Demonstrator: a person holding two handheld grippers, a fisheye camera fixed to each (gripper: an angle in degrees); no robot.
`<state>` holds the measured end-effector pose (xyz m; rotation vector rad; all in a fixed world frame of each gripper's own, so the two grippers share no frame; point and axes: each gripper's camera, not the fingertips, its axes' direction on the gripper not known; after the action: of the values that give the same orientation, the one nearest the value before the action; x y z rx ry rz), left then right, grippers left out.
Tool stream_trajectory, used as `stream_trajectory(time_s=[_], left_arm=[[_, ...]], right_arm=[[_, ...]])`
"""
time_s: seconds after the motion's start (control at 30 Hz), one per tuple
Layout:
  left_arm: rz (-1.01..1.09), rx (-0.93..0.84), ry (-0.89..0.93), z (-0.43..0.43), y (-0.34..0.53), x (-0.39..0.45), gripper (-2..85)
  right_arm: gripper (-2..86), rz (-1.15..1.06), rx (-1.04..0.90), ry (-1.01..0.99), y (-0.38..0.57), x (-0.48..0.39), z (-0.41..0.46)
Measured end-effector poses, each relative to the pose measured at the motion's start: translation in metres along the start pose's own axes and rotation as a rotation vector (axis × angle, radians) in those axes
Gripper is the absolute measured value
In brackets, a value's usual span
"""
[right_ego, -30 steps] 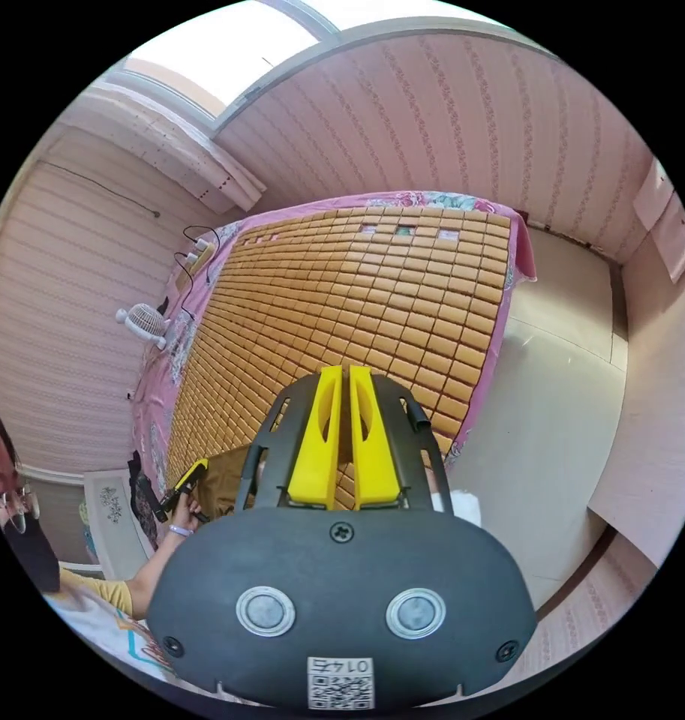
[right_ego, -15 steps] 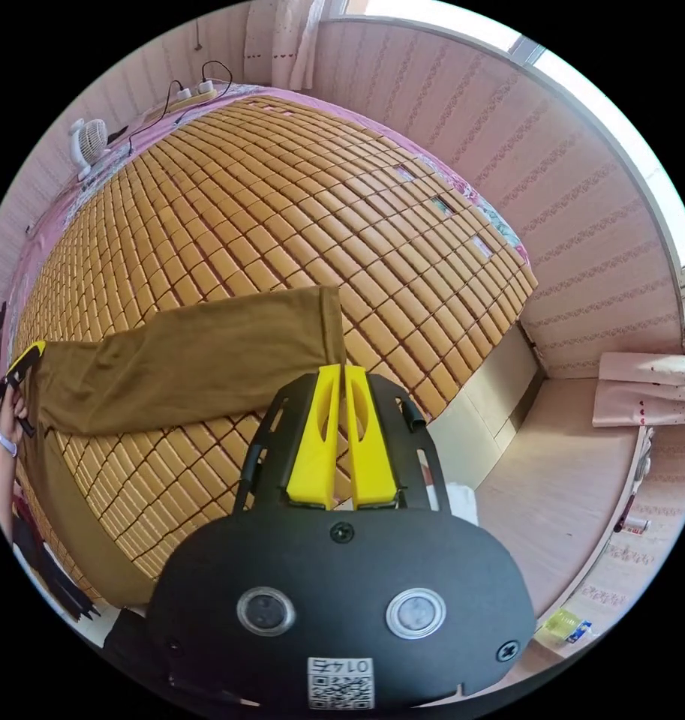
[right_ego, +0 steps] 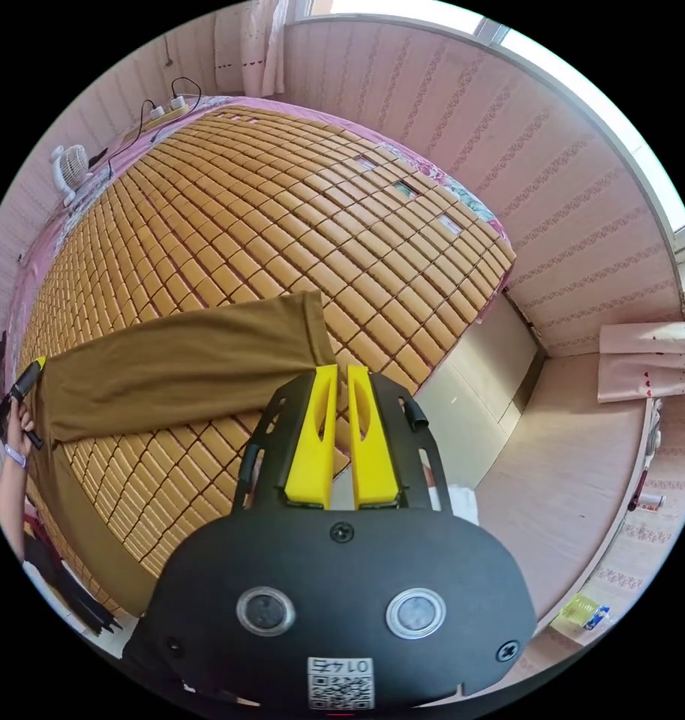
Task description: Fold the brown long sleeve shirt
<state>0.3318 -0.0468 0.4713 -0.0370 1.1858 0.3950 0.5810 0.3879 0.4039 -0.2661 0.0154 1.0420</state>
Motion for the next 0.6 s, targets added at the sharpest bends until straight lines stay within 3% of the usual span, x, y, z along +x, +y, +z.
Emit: stream_trajectory(time_s=[0.17, 0.27, 0.47, 0.6], left_arm=[[-0.091, 0.129, 0.054, -0.106, 0.038, -0.017, -1.0], [-0.15, 0.081, 0.034, -0.154, 0.086, -0.042, -1.0], [-0.241, -0.083, -0.153, -0.241, 0.209, -0.087, -1.0], [-0.343, -0.106, -0.187, -0.286, 0.264, -0.105, -1.0]], right_arm=[[4.5, 0.029, 0.068, -0.078, 0.014, -0.021, -0.041], [4.7, -0.013, 0.054, -0.163, 0.026, -0.056, -0.055], [4.7, -0.354, -0.079, -0.287, 0.034, -0.214, -0.055], [4.7, -0.714, -0.128, -0.413, 0.04, -0.377, -0.057]])
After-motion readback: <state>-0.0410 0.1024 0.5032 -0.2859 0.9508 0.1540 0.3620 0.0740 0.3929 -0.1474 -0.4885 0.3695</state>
